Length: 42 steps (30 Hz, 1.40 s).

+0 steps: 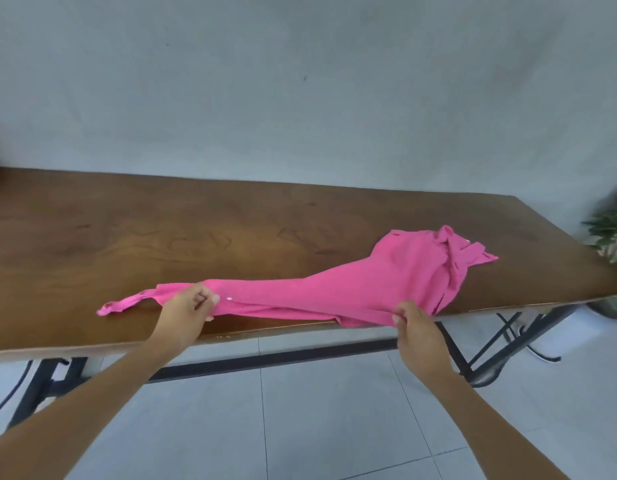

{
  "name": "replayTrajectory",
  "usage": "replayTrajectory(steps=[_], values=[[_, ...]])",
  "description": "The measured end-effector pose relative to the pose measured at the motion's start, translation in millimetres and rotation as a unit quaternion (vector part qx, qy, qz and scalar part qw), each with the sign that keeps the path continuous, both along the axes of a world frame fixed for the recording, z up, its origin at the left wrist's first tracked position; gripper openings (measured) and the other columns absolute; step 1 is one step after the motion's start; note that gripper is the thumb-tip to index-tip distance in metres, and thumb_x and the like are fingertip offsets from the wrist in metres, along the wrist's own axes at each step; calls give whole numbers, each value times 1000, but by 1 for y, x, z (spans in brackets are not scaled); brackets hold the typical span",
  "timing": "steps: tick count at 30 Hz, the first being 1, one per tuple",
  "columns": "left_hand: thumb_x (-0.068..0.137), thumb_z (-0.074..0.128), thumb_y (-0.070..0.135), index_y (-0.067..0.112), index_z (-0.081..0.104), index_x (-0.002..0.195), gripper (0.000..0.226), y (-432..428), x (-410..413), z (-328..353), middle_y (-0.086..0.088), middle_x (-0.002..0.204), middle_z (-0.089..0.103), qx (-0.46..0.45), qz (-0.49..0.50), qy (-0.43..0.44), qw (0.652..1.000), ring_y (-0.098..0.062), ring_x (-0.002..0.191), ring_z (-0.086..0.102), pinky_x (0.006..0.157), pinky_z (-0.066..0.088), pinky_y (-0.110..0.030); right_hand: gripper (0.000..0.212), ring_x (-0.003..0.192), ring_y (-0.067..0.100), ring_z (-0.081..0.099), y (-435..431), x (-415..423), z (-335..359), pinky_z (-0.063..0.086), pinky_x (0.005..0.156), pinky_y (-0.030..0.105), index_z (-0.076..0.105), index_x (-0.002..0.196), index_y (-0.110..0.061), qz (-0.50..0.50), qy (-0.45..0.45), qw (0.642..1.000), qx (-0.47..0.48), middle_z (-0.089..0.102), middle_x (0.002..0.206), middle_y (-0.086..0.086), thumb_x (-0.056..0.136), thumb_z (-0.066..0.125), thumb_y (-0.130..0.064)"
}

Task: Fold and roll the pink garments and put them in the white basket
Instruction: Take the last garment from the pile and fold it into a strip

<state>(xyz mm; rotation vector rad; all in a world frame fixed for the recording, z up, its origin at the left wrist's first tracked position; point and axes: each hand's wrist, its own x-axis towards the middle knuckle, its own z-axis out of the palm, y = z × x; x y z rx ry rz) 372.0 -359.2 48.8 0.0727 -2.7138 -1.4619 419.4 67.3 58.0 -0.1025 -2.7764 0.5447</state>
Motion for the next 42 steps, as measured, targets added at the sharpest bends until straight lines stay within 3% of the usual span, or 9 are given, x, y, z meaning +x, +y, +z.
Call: replayTrajectory(steps=[3,6,11,19,22,27,32,38,42], values=[[99,63,20,14,61,80,20,11,36,-5,-7,73,68,-15,21,-6,1000,-30,73,64,74,52,-45,11,76,20,53,6,35,0,43,64,38,51,93,-17,5,7,999,-43,57,84,-3,103,48,-14],[98,65,16,15,60,75,23,21,76,-11,-2,67,64,-15,48,4,999,-21,63,55,62,43,-33,9,71,20,52,12,73,-4,43,59,39,49,95,-15,40,29,996,-68,55,81,-2,103,48,-14],[98,64,22,20,63,78,20,23,141,-21,-2,73,67,-31,69,-12,997,-24,75,63,70,46,-33,11,66,20,54,16,128,-20,42,57,39,45,93,-20,59,32,993,-93,54,76,-2,104,48,-19],[99,61,25,17,63,80,21,20,213,-19,-8,75,68,-63,102,-13,993,-29,76,64,66,47,-35,19,58,21,50,4,187,-28,34,51,37,42,94,-23,68,-19,994,-87,54,68,-7,105,39,-37],[99,60,25,17,61,79,22,11,224,-8,-9,72,65,-82,121,-5,989,-26,72,60,63,43,-32,22,58,23,54,-2,197,-27,41,53,38,41,93,-25,70,-41,994,-73,54,65,-8,105,37,-44],[100,60,23,22,59,78,22,-18,230,9,2,68,58,-109,137,11,984,-18,68,54,63,39,-33,42,60,21,59,-21,211,-26,44,58,39,42,89,-28,109,-66,990,-58,57,61,-6,94,30,-68],[100,60,24,19,61,83,18,-55,226,20,6,69,54,-124,140,24,982,-13,69,50,69,39,-33,66,50,3,47,-50,213,-17,43,58,38,45,88,-28,173,-104,979,-35,51,57,-7,78,23,-89],[97,64,21,22,62,78,20,-103,217,37,1,69,57,-118,147,52,981,-15,68,52,62,39,-29,36,77,24,61,-84,192,5,49,71,39,53,96,-22,173,-119,976,50,59,75,-7,90,66,-54],[95,67,20,21,63,78,17,-133,211,53,3,66,55,-130,137,77,979,-16,68,51,63,35,-32,15,79,12,59,-99,184,-3,50,71,35,54,89,-31,129,-122,984,27,59,86,-16,92,67,-24]])
